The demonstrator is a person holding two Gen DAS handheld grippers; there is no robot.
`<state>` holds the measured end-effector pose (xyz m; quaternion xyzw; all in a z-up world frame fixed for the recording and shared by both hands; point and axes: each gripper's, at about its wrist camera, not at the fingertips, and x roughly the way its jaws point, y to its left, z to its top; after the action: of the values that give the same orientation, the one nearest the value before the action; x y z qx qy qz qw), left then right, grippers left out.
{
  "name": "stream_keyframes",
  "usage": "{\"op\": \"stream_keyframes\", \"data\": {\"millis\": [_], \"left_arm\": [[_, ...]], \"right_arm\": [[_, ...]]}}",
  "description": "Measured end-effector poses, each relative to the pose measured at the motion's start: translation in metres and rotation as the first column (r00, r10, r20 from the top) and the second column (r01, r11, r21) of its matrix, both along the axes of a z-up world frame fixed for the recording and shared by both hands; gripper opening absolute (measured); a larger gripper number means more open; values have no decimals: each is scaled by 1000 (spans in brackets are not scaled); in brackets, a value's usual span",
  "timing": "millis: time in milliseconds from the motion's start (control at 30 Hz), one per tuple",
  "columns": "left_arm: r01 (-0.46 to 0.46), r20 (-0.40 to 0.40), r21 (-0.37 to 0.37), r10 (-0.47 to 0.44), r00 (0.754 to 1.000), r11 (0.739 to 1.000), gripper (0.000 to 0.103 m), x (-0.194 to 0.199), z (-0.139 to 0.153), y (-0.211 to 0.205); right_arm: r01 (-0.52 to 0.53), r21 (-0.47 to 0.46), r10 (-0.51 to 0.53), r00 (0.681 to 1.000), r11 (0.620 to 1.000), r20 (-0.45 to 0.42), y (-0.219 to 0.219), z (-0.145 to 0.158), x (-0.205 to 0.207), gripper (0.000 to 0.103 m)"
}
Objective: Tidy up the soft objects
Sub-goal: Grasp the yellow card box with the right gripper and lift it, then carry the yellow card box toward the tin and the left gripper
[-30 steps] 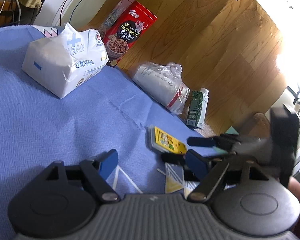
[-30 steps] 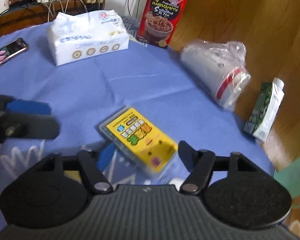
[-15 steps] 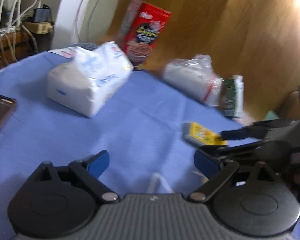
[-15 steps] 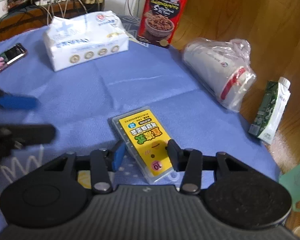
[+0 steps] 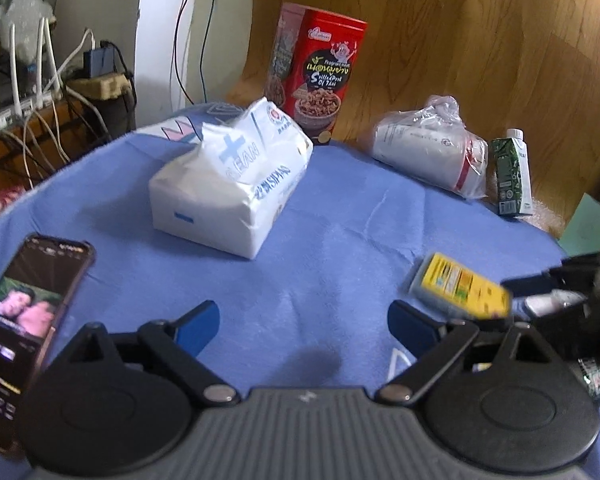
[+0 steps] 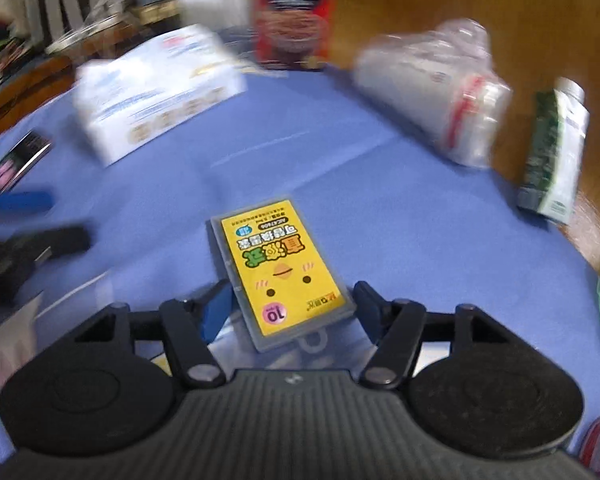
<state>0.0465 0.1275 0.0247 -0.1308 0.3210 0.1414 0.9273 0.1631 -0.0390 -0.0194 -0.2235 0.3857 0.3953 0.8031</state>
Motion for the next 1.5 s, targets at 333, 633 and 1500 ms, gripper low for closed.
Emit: {"op": "stream_keyframes", "data": {"millis": [333,633,1500], "left_arm": [[34,5,64,-35,999,997,94,-14,12,-21],[190,7,35,-190,982,981,95,-20,16,-77],[296,-47,-20,-296,954,955,96,-19,-8,-159]], "right_arm": [[-131,15,129,988,991,85,-31,0,-104,62],[99,125,-109,991,987,77,-133,-2,-122,62],[478,245,-483,875,844,-43,-179,0,-151,63]]}}
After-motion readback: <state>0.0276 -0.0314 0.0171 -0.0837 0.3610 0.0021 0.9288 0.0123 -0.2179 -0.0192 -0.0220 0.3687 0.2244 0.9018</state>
